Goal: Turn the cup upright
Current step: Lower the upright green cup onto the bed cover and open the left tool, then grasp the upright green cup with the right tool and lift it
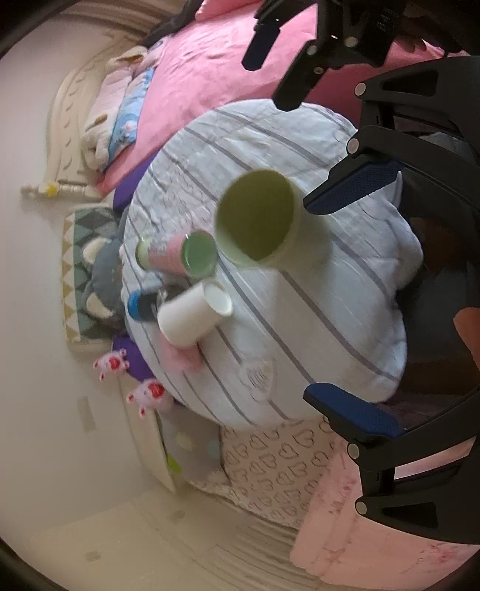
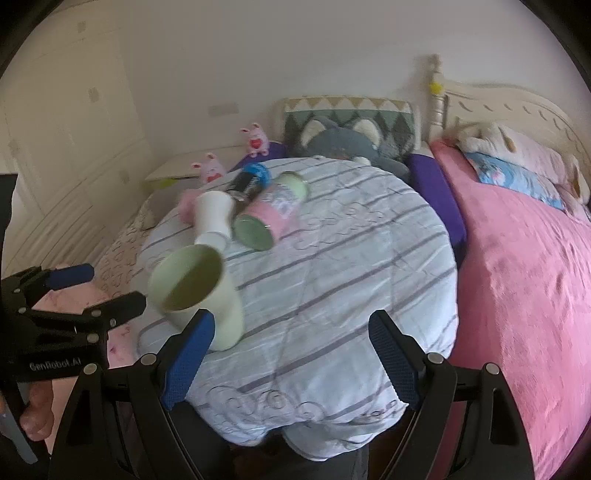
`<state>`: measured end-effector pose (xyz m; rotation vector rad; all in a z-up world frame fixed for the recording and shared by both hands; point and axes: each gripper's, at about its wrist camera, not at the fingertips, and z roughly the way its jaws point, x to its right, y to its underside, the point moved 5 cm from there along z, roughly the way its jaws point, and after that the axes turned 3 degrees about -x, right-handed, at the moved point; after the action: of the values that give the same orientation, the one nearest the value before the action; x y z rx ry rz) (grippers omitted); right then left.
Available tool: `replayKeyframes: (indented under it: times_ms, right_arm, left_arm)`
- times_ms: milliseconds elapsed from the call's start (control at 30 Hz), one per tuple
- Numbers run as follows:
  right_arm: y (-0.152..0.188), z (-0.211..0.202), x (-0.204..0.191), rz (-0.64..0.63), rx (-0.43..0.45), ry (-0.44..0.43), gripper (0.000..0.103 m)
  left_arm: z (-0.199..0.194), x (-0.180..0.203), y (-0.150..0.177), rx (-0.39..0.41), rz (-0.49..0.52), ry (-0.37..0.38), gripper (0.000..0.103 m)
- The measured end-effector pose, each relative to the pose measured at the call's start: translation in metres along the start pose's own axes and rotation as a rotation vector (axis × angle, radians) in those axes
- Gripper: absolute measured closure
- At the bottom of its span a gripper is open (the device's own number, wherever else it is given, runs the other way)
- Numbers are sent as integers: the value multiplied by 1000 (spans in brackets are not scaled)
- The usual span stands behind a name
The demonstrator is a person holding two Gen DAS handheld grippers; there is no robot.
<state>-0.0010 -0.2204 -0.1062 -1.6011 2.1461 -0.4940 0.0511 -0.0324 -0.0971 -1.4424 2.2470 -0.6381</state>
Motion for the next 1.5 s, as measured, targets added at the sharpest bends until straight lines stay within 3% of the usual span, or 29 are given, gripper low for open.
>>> replayKeyframes:
  times_ms: [533,1067,1500]
  right_arm:
    - [18,0,-46,-89,-4,-49,17]
    - [29,54,-66,-90,-15,-97,17]
    - [14,107,-78,-65,96,-102,17]
  left_arm:
    - [-21,-32,46,10,-85,-10,9]
    - [-10,-52,56,-15,-118,-20,9]
    - [13,-77,56,-72,-156,-48,9]
